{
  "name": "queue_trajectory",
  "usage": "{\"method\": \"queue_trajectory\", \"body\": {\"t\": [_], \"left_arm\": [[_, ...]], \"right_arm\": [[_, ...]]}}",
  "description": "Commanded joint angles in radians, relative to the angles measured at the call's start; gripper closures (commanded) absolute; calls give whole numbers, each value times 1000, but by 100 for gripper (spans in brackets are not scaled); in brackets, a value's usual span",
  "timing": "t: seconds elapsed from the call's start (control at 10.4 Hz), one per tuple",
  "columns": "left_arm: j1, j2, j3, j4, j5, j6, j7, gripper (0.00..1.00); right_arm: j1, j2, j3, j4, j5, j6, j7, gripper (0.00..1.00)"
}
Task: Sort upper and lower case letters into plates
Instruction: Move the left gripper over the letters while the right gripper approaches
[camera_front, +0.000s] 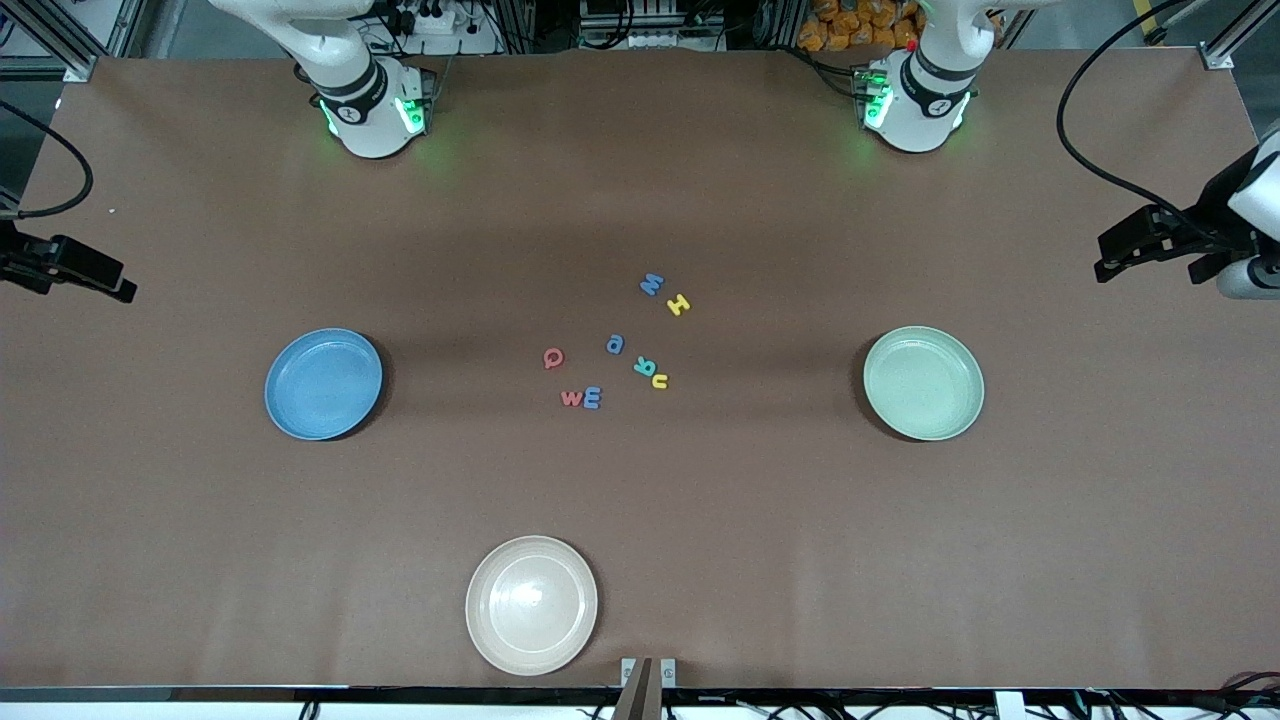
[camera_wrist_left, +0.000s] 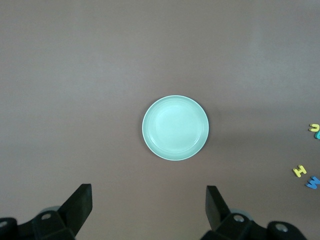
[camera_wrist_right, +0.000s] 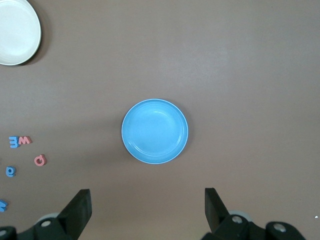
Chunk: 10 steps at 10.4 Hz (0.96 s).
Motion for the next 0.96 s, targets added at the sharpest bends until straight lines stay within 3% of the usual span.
{"method": "queue_trajectory", "body": {"t": [0.0, 0.38, 0.48, 0.86], "left_arm": [[11, 0, -28, 6, 0, -13, -9, 0], [6, 39, -47, 1, -65, -5, -12, 0], [0, 59, -99, -8, -131, 5, -15, 0], [-37, 130, -312, -52, -135, 141, -107, 0]], "right_arm": [[-15, -14, 9, -13, 12, -3, -8, 0], [-21, -14, 9, -13, 12, -3, -6, 0], [-26, -14, 9, -13, 14, -3, -6, 0], [-9, 30, 13, -12, 5, -19, -5, 0]]}}
